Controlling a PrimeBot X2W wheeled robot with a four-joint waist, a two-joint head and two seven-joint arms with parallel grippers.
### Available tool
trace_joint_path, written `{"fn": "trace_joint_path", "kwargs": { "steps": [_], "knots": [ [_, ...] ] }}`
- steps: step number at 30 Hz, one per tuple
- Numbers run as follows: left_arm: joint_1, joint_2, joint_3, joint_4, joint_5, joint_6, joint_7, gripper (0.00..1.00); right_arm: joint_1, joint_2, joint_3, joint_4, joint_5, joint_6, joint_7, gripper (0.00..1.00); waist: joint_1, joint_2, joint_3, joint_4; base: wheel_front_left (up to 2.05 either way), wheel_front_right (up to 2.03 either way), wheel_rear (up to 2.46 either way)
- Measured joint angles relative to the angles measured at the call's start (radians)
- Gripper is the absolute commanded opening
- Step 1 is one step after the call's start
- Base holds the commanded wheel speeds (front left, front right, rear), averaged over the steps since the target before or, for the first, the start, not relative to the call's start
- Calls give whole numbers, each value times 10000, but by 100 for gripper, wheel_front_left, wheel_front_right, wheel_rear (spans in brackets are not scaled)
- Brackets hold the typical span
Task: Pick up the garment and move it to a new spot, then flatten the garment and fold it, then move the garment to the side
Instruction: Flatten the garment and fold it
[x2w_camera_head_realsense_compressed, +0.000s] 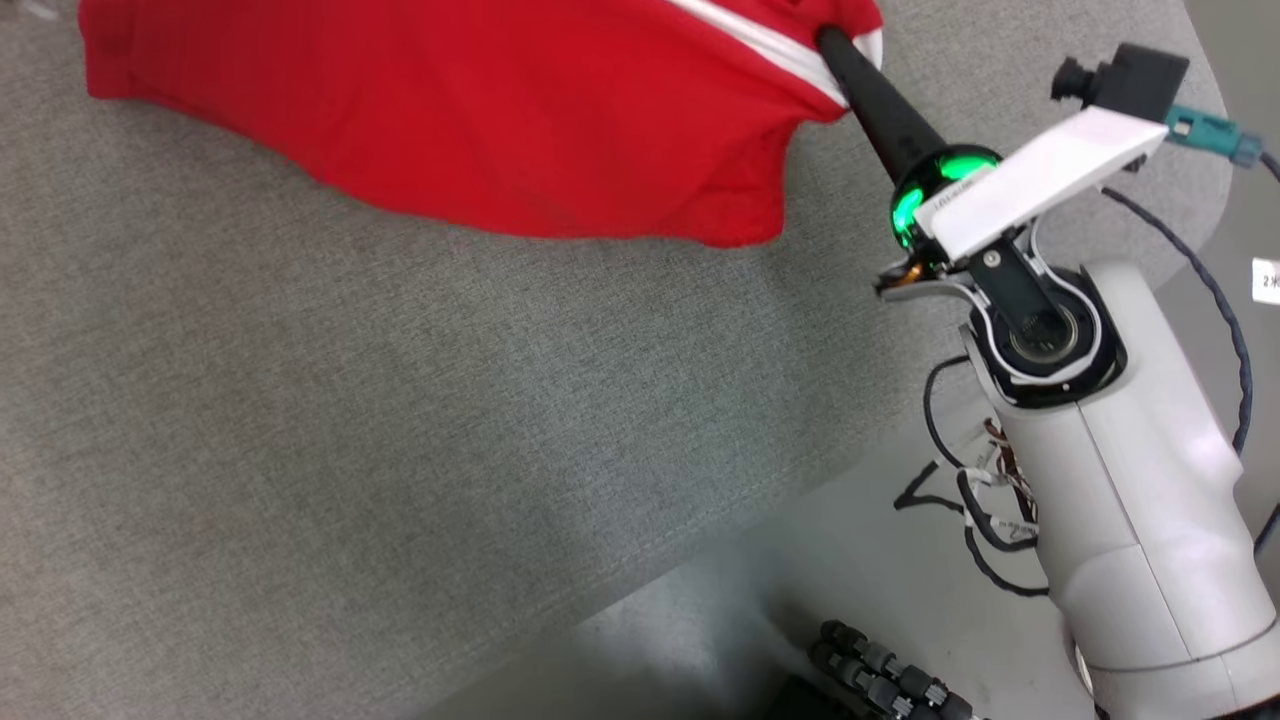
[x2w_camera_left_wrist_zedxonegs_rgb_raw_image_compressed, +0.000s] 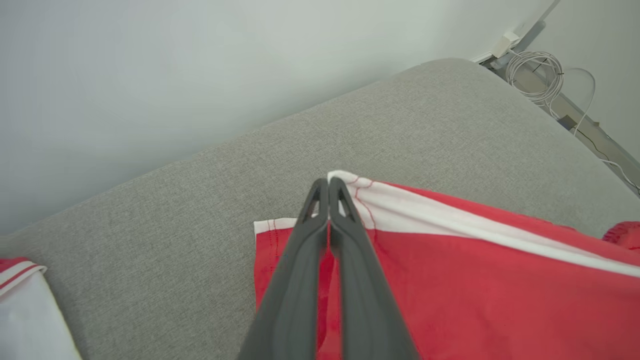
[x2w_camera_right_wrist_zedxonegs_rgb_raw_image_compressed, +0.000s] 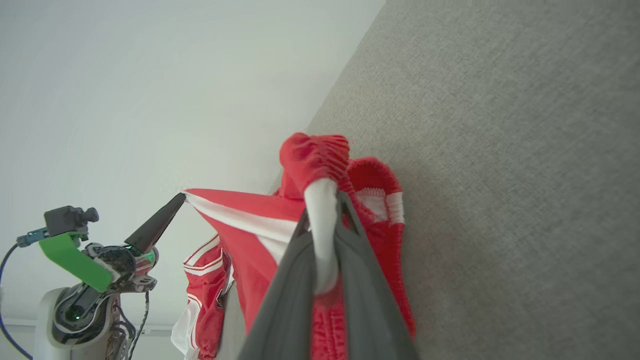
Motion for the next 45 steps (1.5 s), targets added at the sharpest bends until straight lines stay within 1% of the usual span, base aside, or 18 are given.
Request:
{"fn": "trace_joint_path", "kwargs": {
  "steps": [7,14,16,22,23,24,25,26,27,28,30,31,32,33,37,42,44,45],
  "knots": [
    [-684,2,-182,589,514,2,355,0,-827,-10,585,385,280,-6,-339,0,0,0,214,-144,0,0,0],
    [-897,-38,-288,1252,794,2,520,0,-1468,-10,1104,809,527,-23,-826,0,0,0,521,-290,0,0,0],
    [-996,-121,-288,1411,809,2,525,0,-1635,-12,1162,901,520,-104,-1028,0,0,0,627,-330,0,0,0],
    [-1313,-382,-297,1563,869,2,500,0,-2000,-27,1235,1221,512,-104,-1499,0,0,0,903,-408,0,0,0],
    [-1316,-418,-316,1645,869,2,499,0,-2064,-31,1273,1317,510,-105,-1565,17,0,0,952,-418,0,0,0],
    [-1316,-462,-337,1730,876,2,495,2,-2111,-31,1298,1388,504,-105,-1661,44,1,0,996,-426,0,0,0],
    [-1314,-487,-351,1799,882,4,441,5,-2157,-31,1344,1463,508,-104,-1774,75,1,0,1034,-432,0,0,0],
    [-1313,-516,-343,1879,882,4,382,6,-2208,-38,1400,1569,510,-104,-1870,100,1,0,1062,-443,0,0,0],
    [-1313,-543,-334,1973,882,6,353,11,-2258,-42,1442,1639,508,-102,-1990,100,0,0,1077,-455,0,0,0],
    [-1312,-568,-330,2048,882,8,320,22,-2300,-48,1446,1680,508,-100,-2134,100,1,0,1087,-464,0,0,0],
    [-1301,-642,-318,2138,865,8,320,39,-2380,-82,1452,1728,545,-88,-2328,100,1,0,1097,-463,0,0,0],
    [-1293,-696,-313,2182,859,8,320,51,-2436,-94,1469,1768,552,-81,-2406,100,1,0,1098,-458,0,0,0],
    [-1287,-775,-288,2274,846,8,286,84,-2501,-102,1486,1801,552,-8,-2489,100,0,0,1095,-450,0,0,0],
    [-1277,-857,-290,2362,836,8,199,100,-2547,-96,1492,1835,552,38,-2575,100,1,0,1085,-438,0,0,0],
    [-1025,-1216,-274,2487,696,10,-8,100,-2584,-104,1465,2061,504,272,-2917,100,0,0,982,-325,0,0,0],
    [-743,-1498,42,2428,489,6,-591,100,-2584,-123,1350,2251,0,604,-3488,100,1,0,715,-172,0,0,0],
    [-569,-1559,242,2336,328,-19,-945,100,-2565,-303,1358,2282,-270,729,-3699,100,1,0,569,-104,0,0,0],
    [-417,-1563,293,2276,180,-105,-1112,100,-2530,-460,1369,2309,-483,767,-3860,100,1,1,484,-69,0,0,0]
  ]
}}
